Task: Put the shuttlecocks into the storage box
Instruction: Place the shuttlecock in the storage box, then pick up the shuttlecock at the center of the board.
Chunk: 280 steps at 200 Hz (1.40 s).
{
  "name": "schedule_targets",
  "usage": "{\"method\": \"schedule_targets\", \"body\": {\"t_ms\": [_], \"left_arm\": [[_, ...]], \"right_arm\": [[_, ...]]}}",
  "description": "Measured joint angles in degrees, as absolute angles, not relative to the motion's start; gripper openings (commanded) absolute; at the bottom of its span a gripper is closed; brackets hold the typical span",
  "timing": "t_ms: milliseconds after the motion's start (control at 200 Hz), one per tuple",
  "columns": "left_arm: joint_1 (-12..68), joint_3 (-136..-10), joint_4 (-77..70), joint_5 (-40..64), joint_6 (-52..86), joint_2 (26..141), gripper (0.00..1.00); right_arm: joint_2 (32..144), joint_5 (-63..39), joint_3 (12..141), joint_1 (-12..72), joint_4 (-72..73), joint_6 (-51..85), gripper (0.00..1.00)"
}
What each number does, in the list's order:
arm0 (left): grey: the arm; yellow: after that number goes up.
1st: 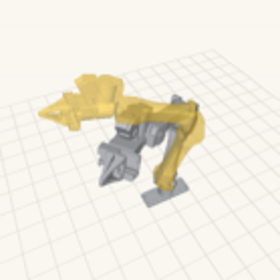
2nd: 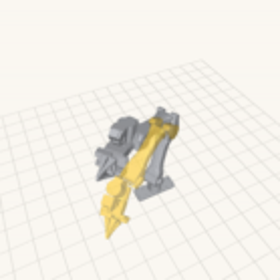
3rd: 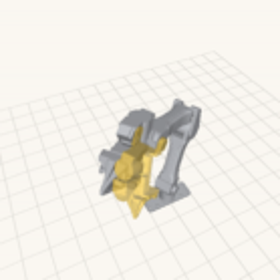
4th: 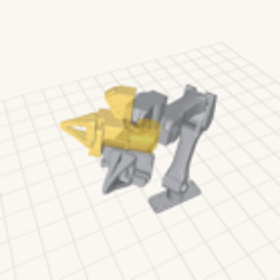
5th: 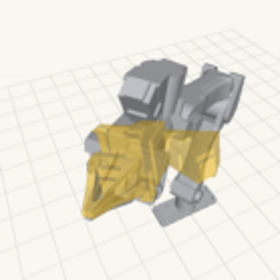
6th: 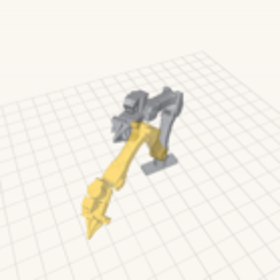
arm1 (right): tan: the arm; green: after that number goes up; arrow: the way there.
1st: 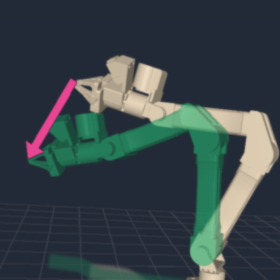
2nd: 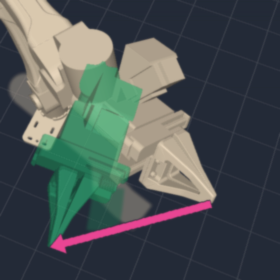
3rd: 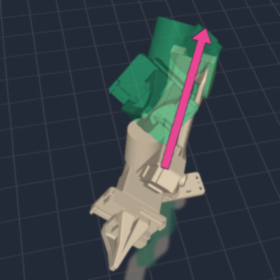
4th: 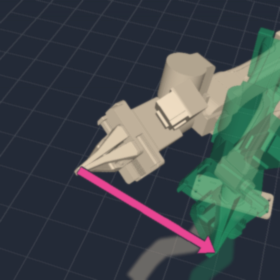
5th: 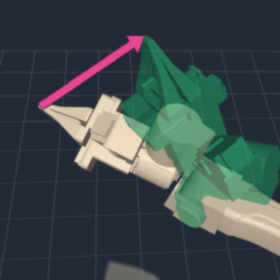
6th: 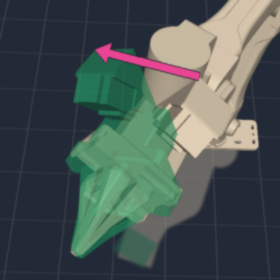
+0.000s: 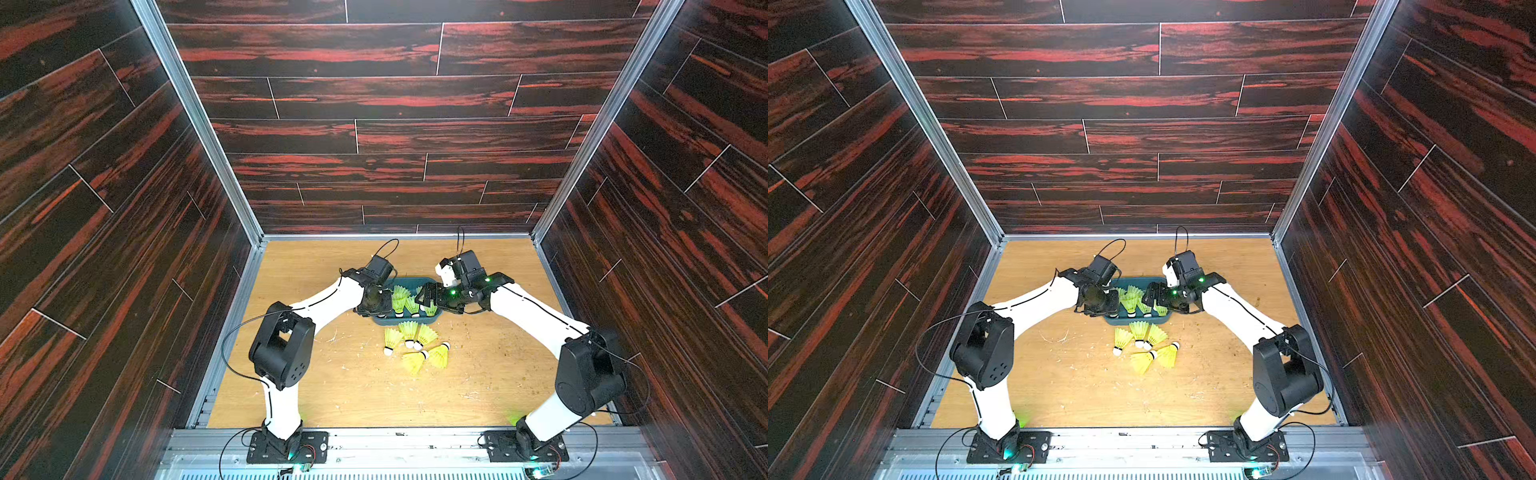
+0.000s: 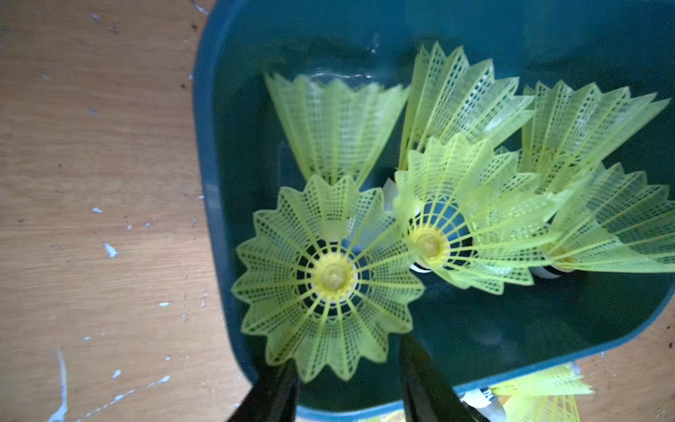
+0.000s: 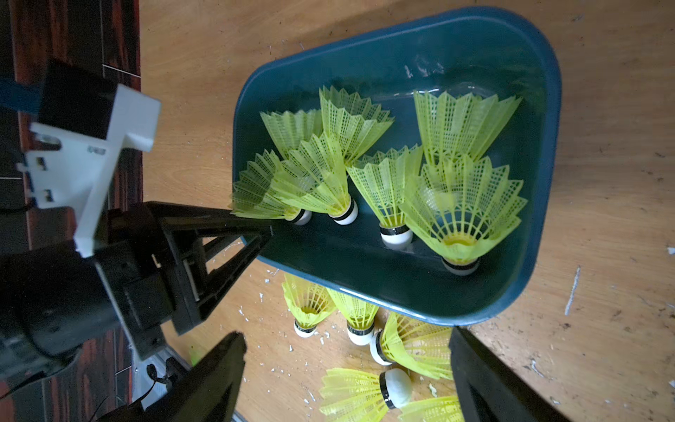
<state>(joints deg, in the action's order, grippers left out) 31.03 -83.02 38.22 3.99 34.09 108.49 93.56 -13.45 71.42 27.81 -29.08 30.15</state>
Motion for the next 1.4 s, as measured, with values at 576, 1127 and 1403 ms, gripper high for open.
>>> {"method": "schedule_targets", "body": {"t_ms": [576, 1127, 1403], "left_arm": [[31.0, -85.6, 41.6, 1.8, 33.6, 107.6, 0.56], [30.9, -82.3, 40.7, 0.4, 30.7, 98.6, 0.64], [30.8, -72.6, 36.8, 2.8, 29.8, 90.5, 0.68]], "right_arm": [[93.6, -12.4, 71.4, 27.8, -29.1, 30.1, 0.9], [84.7, -6.1, 66.9, 28.0, -30.2, 27.9, 0.85], [80.7, -2.3, 61.8, 34.4, -31.1, 29.4, 0.81]]}}
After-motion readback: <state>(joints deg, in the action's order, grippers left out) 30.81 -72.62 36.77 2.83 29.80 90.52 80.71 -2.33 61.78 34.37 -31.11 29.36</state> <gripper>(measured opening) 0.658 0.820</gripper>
